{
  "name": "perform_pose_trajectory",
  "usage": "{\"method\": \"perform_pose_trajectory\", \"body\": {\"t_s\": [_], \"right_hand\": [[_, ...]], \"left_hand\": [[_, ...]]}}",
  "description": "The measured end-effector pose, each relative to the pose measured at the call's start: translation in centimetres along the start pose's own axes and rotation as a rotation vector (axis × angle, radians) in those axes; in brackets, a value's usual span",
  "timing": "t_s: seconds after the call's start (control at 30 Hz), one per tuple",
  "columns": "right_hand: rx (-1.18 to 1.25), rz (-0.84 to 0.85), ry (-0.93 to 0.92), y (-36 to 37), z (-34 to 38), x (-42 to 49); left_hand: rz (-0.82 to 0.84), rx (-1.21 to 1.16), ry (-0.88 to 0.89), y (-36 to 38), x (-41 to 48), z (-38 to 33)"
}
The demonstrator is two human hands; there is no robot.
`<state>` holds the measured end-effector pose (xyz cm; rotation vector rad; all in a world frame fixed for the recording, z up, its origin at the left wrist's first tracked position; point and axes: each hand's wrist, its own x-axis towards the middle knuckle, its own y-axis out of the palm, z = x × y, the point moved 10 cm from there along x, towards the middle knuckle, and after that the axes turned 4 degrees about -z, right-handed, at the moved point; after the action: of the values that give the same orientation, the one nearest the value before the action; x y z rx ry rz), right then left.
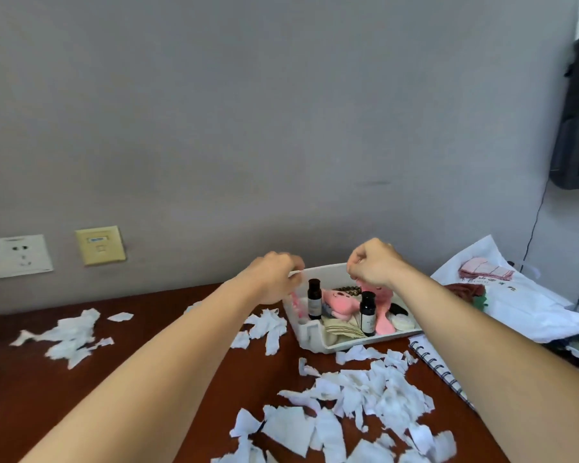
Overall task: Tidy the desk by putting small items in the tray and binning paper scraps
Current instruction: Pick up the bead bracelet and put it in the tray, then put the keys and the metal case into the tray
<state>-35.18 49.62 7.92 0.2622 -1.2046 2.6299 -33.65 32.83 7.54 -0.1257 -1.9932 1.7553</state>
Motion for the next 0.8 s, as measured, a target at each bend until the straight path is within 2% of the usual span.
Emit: {"method": "perform_pose_trajectory", "body": {"t_s": [0.17,0.43,0.63,0.8], "right_hand": [[-0.016,0.156,-0.143,3.7,7.0,-4.6],[-0.028,0.381,-0.347,11.6,17.6,-12.1],[-0.019,0.524,-0.461,17.7,24.3,-17.9],[-0.016,0.631,-0.553,22.8,28.7,-23.3]], "left_hand": [[0.034,0.085,-0.073,-3.4,-7.7,5.2],[0.097,0.155,-0.293,-7.1,-21.5,13.0],[0.094,0.191,-0.446,-9.1,-32.1,17.5],[0.043,0.125,-0.622,-8.2,-41.0,21.8]]}}
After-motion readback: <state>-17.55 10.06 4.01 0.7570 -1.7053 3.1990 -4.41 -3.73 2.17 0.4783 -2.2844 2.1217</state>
